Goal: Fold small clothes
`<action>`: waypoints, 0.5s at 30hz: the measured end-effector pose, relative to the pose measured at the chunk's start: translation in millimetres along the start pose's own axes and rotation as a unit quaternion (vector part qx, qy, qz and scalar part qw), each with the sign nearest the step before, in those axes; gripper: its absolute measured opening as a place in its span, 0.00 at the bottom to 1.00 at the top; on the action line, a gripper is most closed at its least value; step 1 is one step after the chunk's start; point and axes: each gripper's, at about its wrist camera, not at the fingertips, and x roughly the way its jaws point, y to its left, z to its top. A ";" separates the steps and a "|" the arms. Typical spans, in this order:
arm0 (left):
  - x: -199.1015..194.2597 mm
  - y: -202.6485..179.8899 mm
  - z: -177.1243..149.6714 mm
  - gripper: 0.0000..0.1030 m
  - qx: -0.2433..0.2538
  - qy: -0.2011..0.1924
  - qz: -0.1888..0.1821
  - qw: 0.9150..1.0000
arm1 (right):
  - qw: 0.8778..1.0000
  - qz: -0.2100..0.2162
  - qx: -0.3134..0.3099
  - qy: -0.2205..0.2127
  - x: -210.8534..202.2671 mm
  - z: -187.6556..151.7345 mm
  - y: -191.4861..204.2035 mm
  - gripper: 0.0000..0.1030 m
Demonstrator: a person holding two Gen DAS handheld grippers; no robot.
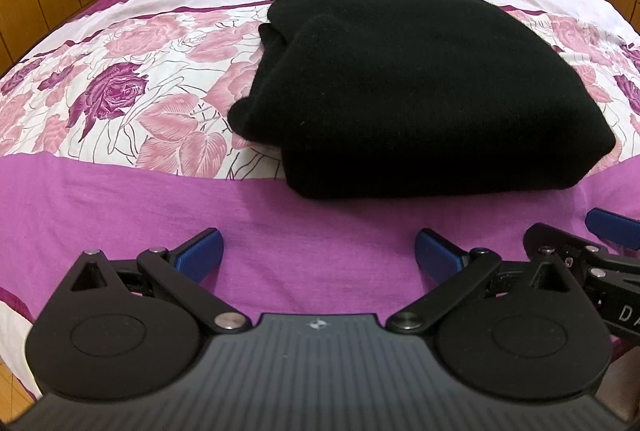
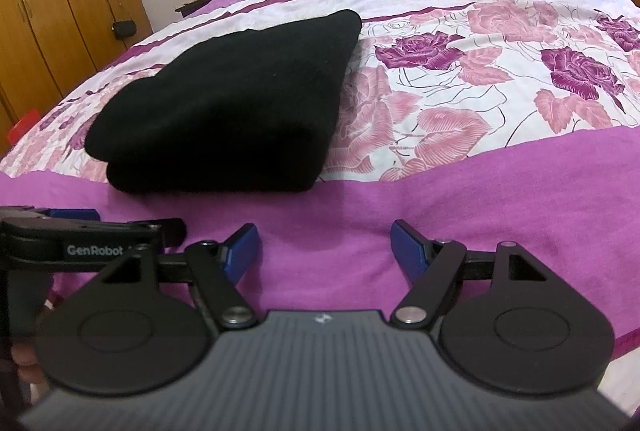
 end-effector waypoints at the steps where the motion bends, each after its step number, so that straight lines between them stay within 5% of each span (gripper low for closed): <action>1: 0.0 0.2 0.2 1.00 0.000 0.000 0.000 1.000 | 1.000 0.001 0.001 0.000 0.1 0.0 -0.2 0.73; 15: 0.6 1.4 1.2 1.00 -0.001 0.003 -0.002 1.000 | 1.000 0.002 0.002 0.000 -0.1 -0.2 -0.4 0.73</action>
